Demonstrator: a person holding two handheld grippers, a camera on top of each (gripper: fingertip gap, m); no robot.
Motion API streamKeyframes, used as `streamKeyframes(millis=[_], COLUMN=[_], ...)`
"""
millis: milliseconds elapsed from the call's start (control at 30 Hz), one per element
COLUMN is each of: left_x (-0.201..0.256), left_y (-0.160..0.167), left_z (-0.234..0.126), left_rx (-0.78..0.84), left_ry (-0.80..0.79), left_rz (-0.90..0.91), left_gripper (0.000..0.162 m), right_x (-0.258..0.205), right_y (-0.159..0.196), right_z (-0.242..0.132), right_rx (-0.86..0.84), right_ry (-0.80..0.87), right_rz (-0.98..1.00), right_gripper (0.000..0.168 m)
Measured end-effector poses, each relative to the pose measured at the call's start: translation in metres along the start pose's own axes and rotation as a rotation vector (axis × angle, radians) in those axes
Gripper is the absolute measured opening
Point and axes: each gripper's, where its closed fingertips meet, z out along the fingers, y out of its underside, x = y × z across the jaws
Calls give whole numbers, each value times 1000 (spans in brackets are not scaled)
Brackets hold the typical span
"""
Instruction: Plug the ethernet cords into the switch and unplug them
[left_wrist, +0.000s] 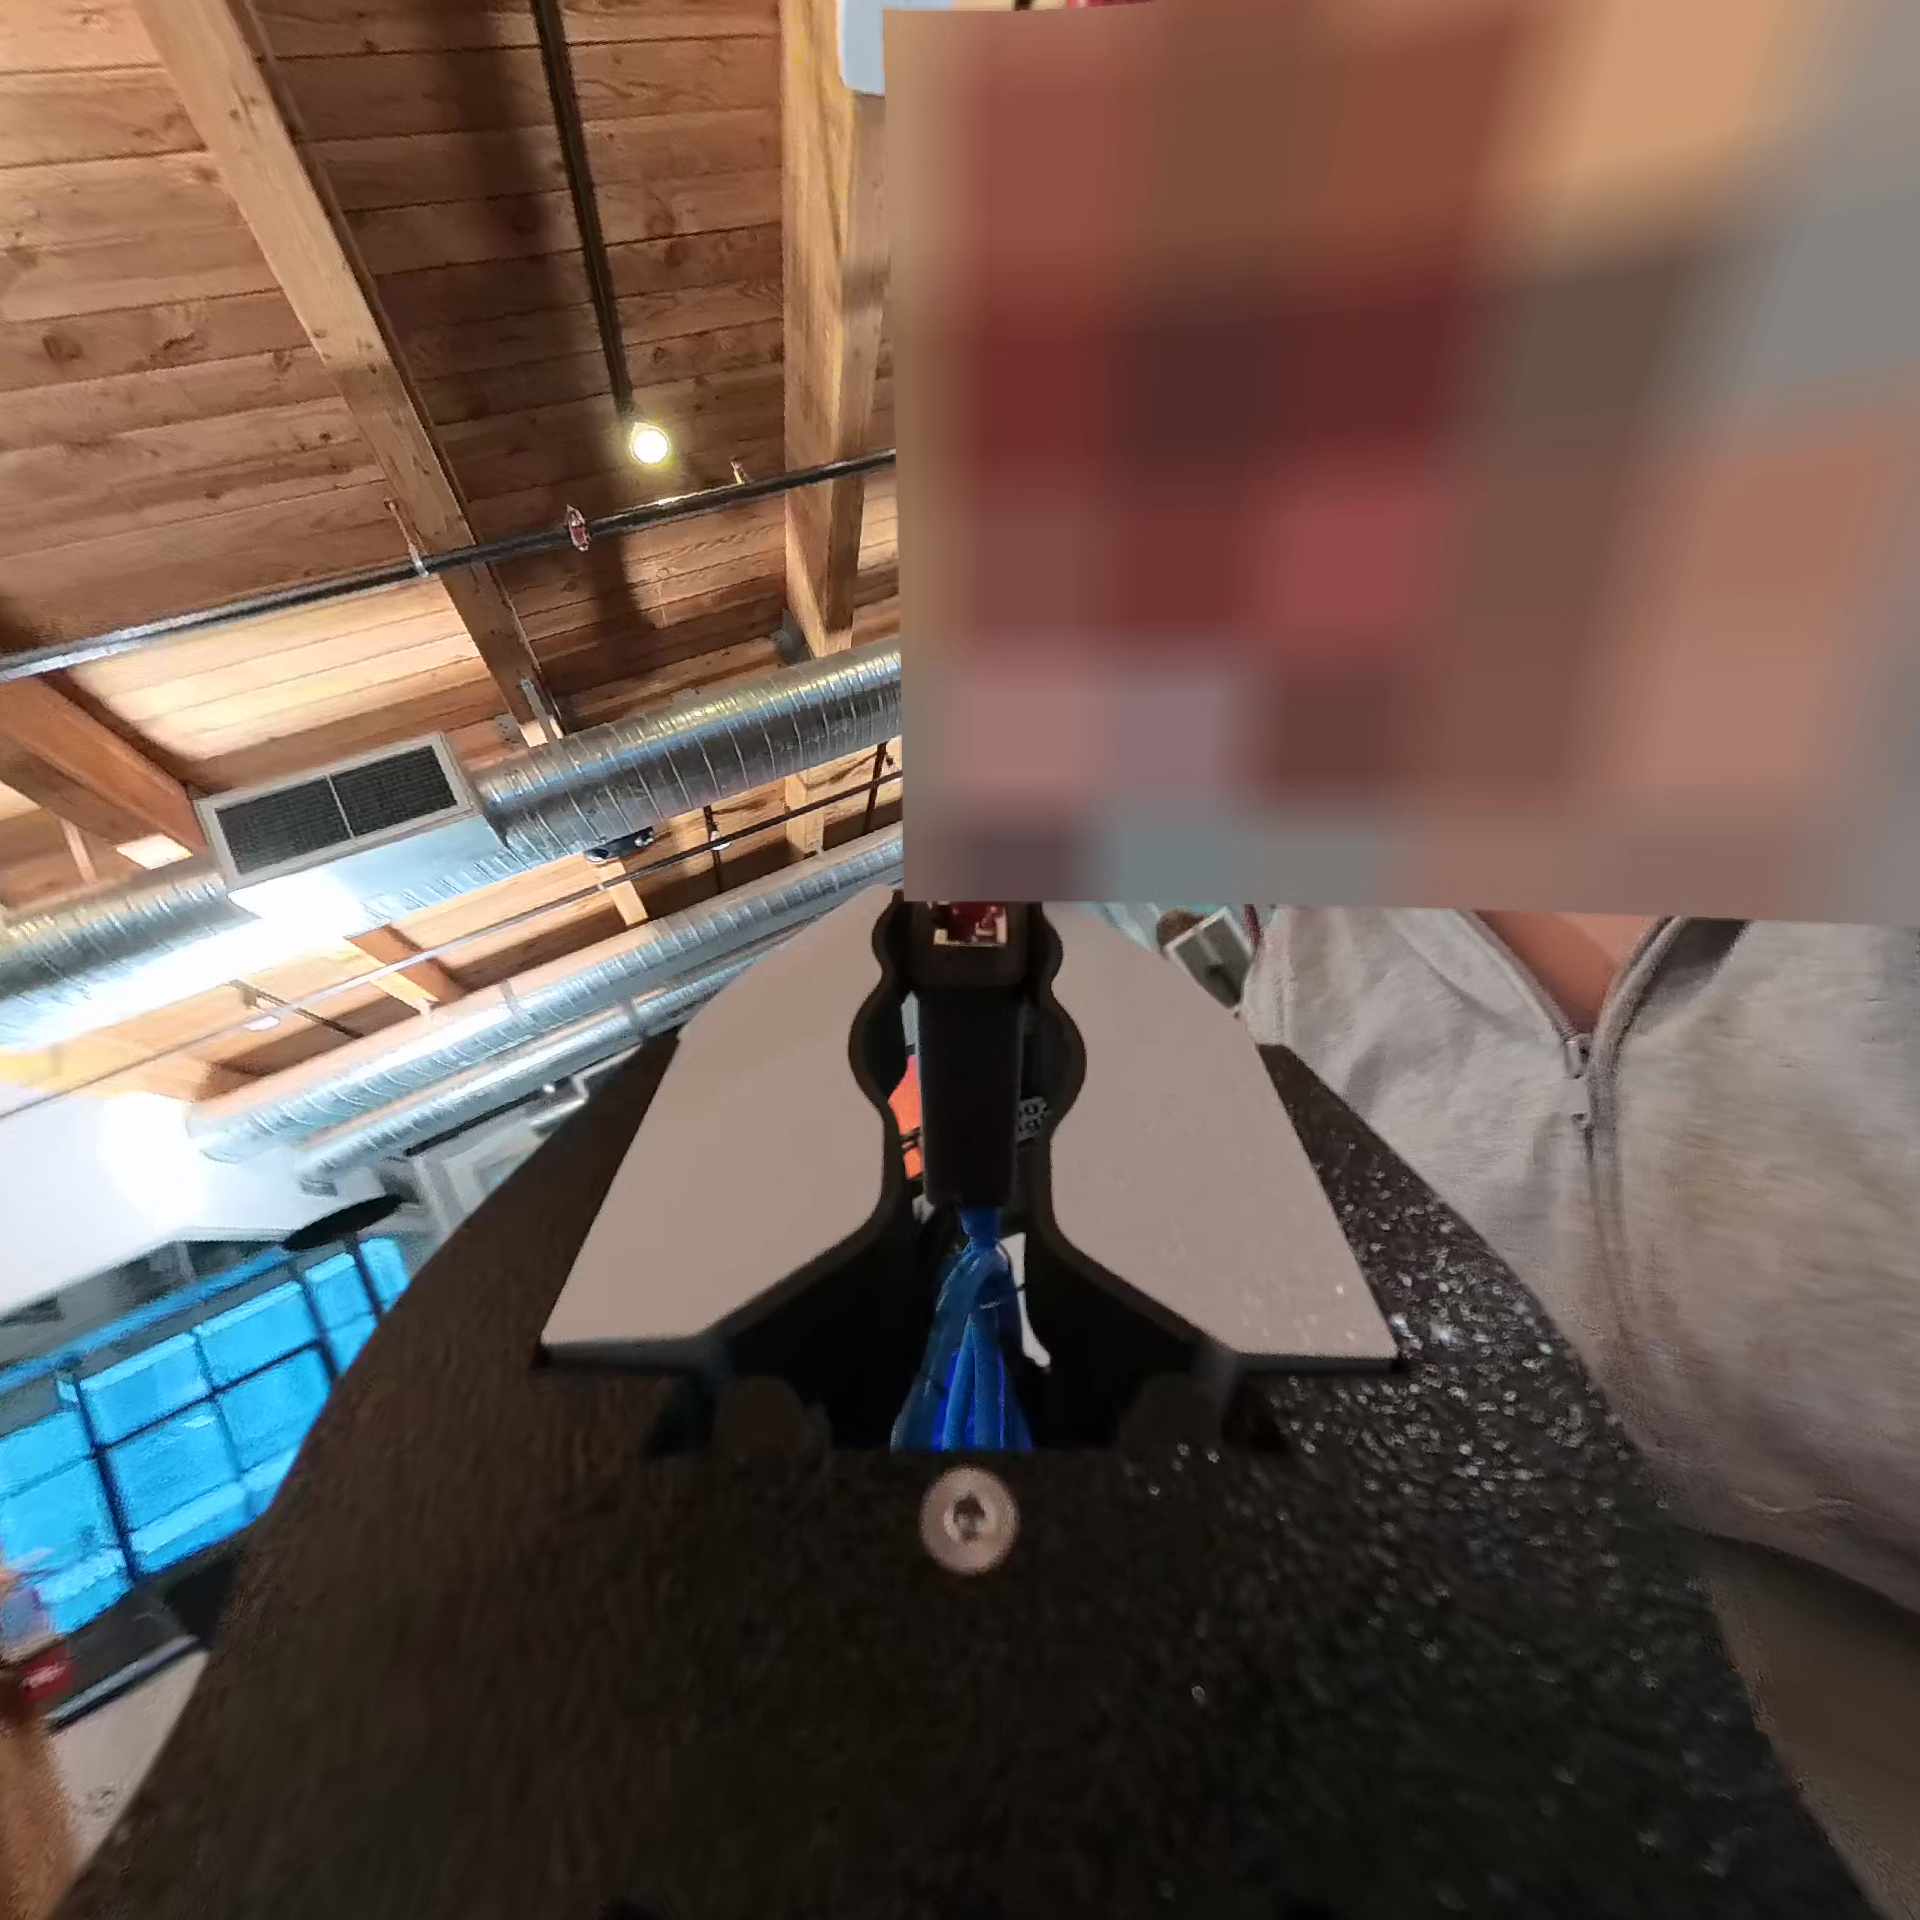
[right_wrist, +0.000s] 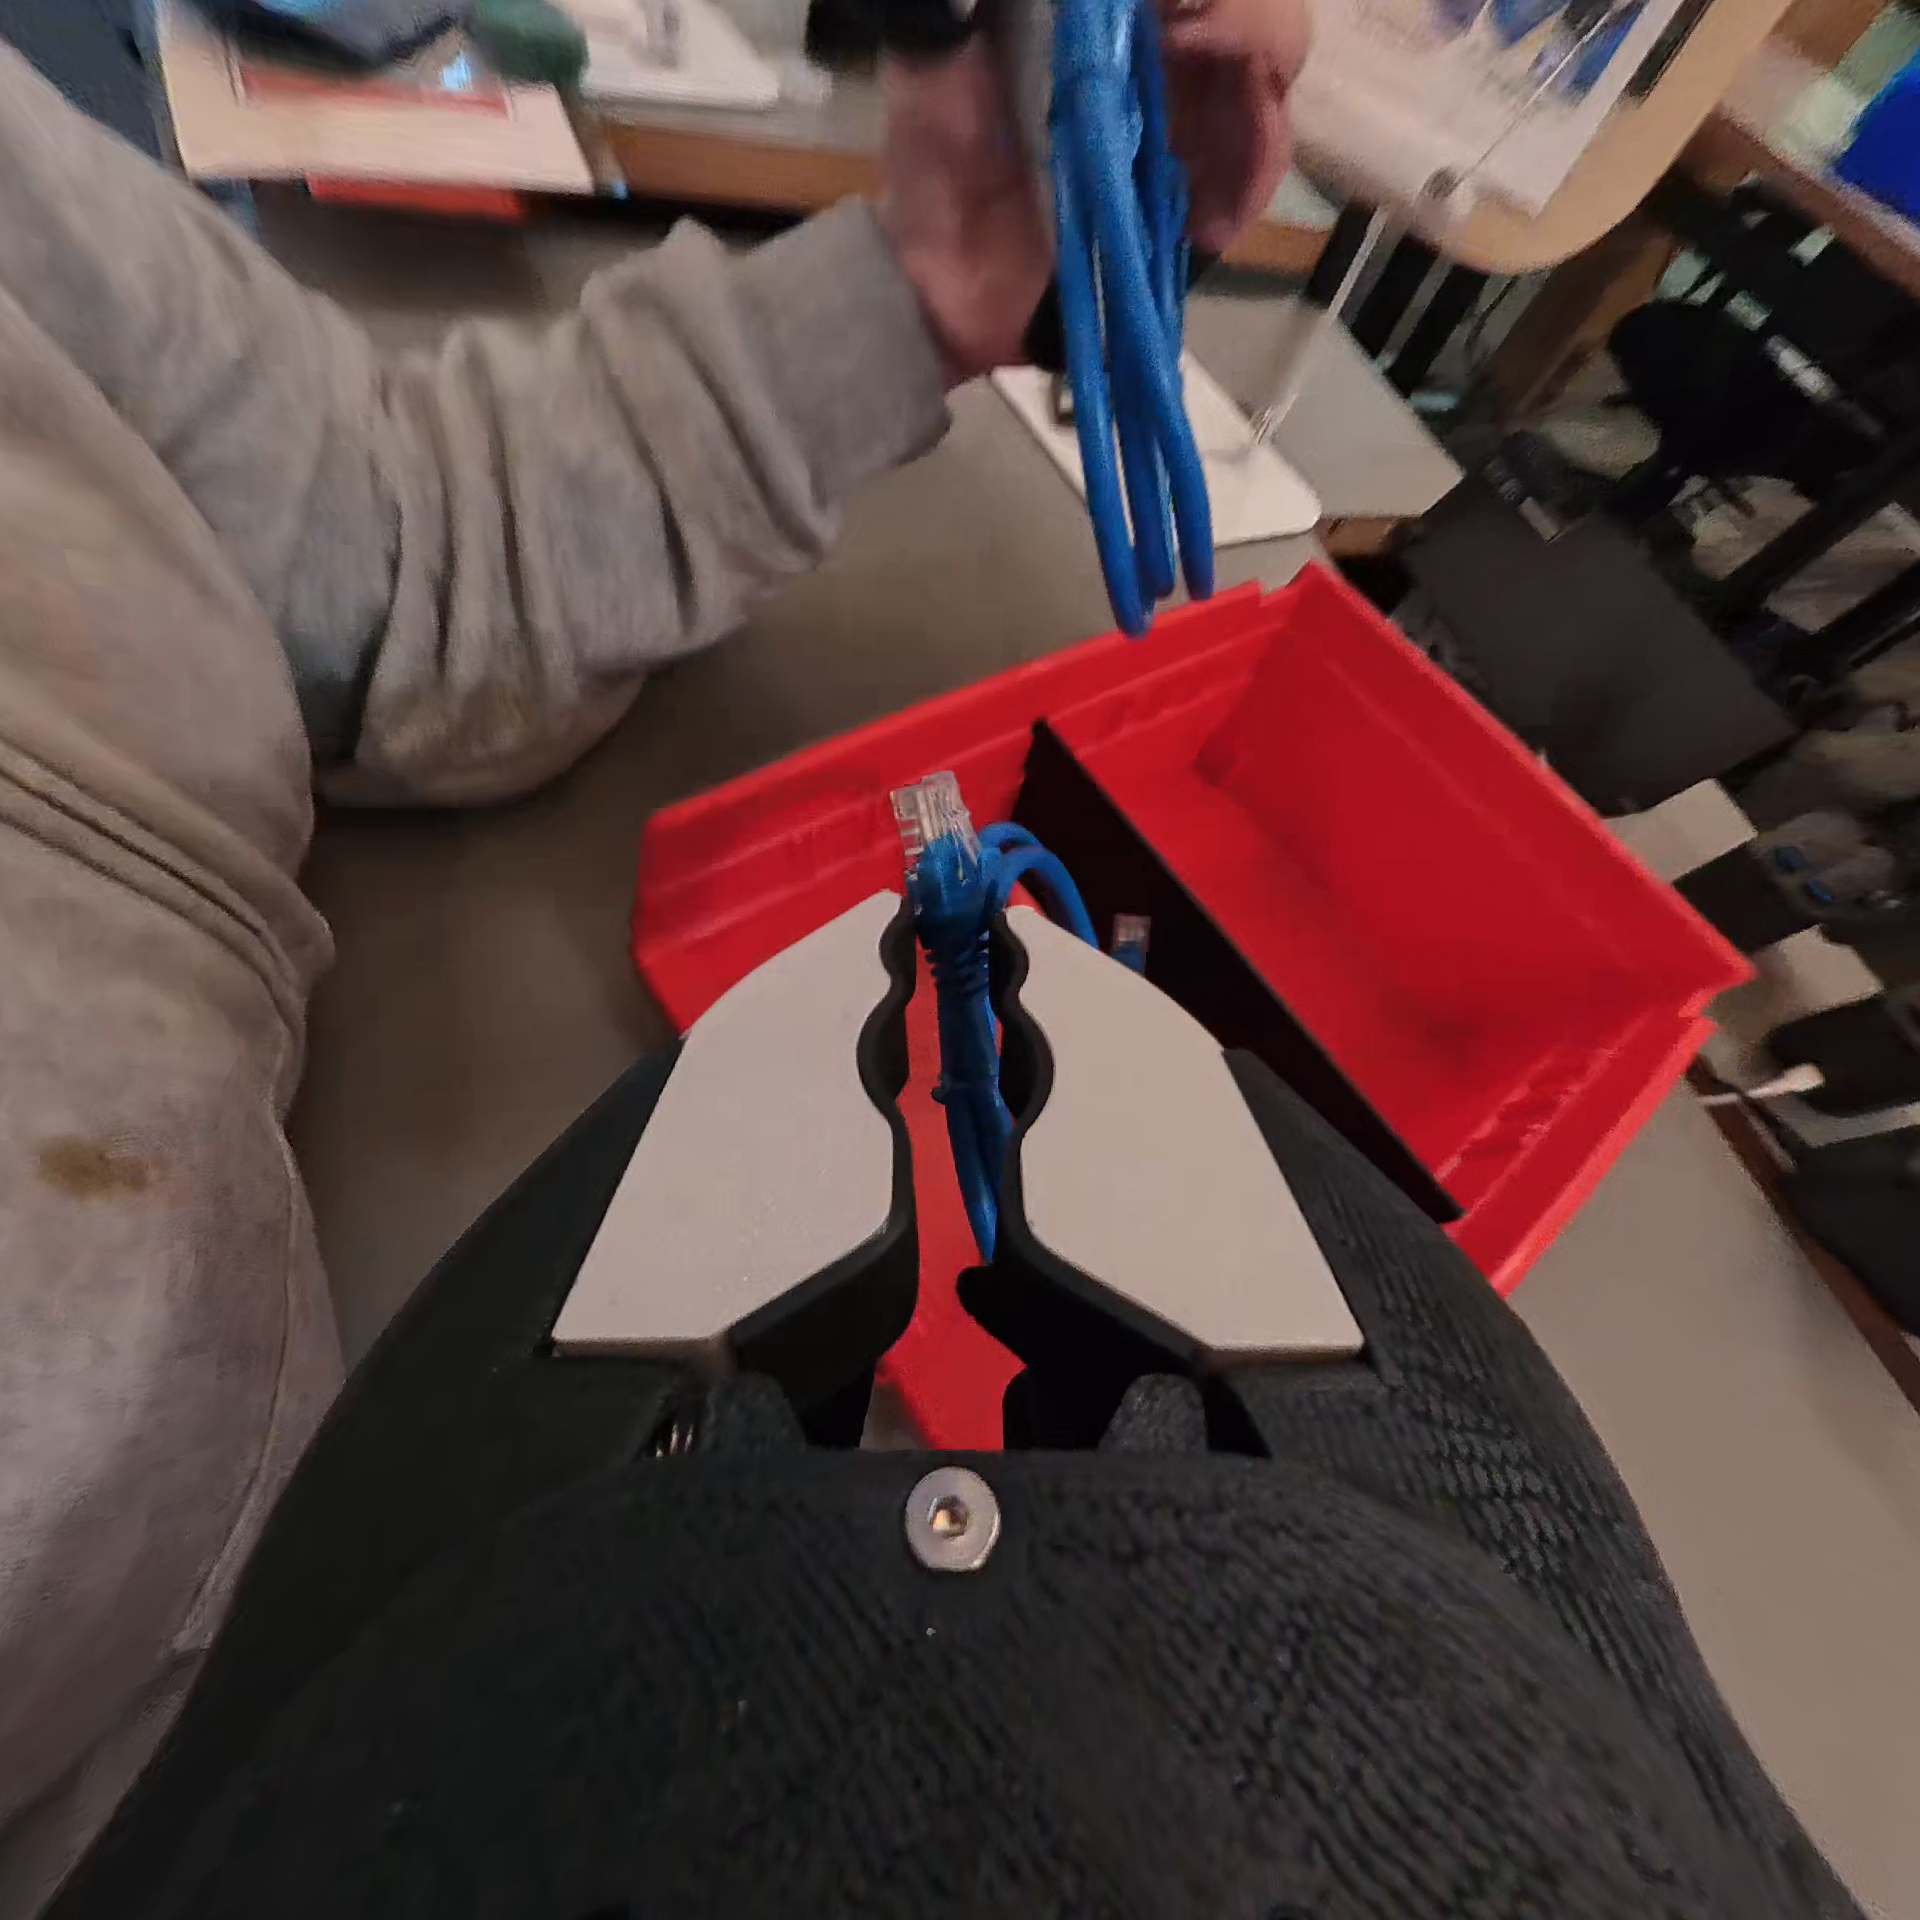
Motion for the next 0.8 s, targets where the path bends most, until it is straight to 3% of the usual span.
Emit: streamKeyframes(millis=[100,233,500,633,800], left_x=[12,29,57,77,83], left_y=[-2,17,83,105,106], left_z=[31,64,96,107,112], left_rx=[-78,-337,-667,-687,-662], left_ry=[37,76,244,378,412], left_rz=[142,395,840,1035,1046], left_gripper=[19,20,20,20,19], right_x=[8,12,23,15,-3], right_y=[-27,-59,-84,-82,-75], right_z=[-18,-41,-49,-54,-63], right_rx=[60,108,196,207,244], right_ry=[35,85,173,127,16], right_rz=[-48,-197,-573,-729,-797], right_gripper=[11,11,10,10,8])
